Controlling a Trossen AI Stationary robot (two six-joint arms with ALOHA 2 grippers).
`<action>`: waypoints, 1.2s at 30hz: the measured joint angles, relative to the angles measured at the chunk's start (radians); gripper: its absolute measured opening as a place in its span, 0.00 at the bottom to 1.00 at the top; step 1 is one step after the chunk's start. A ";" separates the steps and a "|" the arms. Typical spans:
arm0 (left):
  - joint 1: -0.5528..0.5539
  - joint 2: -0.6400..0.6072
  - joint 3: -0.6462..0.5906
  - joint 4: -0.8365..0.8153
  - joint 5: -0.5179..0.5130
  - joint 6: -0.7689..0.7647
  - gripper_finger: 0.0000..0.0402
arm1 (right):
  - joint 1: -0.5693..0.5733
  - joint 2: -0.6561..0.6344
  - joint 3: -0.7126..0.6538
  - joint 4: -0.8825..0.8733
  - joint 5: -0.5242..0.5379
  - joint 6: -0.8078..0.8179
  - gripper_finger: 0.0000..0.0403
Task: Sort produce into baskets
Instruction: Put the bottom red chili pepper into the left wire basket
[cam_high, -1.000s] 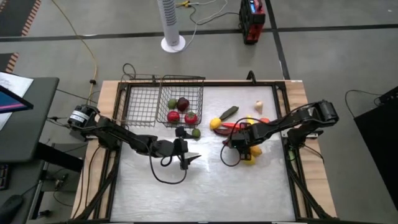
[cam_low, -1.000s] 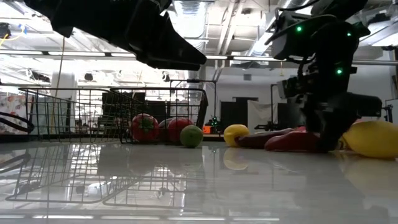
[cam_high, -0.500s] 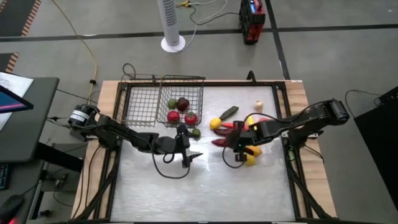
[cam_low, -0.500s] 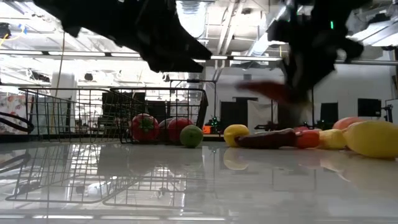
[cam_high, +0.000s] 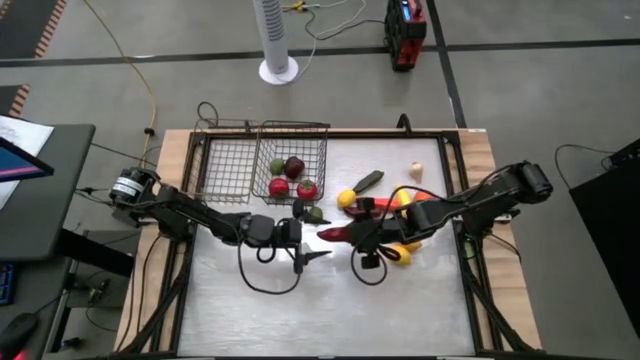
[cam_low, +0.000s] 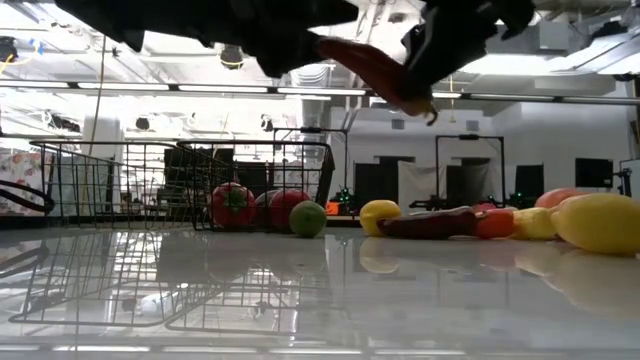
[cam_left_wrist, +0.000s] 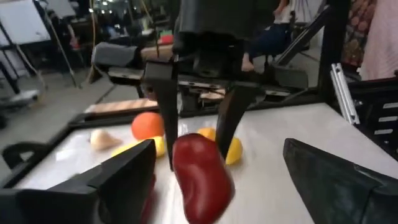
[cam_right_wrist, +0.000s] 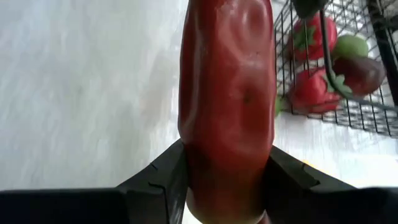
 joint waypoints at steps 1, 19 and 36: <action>0.000 0.000 0.000 0.004 -0.010 0.008 0.83 | 0.000 0.000 0.005 0.002 0.000 -0.002 0.47; 0.000 0.000 0.000 0.009 -0.052 0.065 0.49 | 0.005 -0.004 0.035 0.044 0.004 -0.012 0.47; 0.000 0.000 0.000 0.018 -0.080 0.050 0.39 | 0.001 -0.004 0.035 0.043 0.000 0.025 0.58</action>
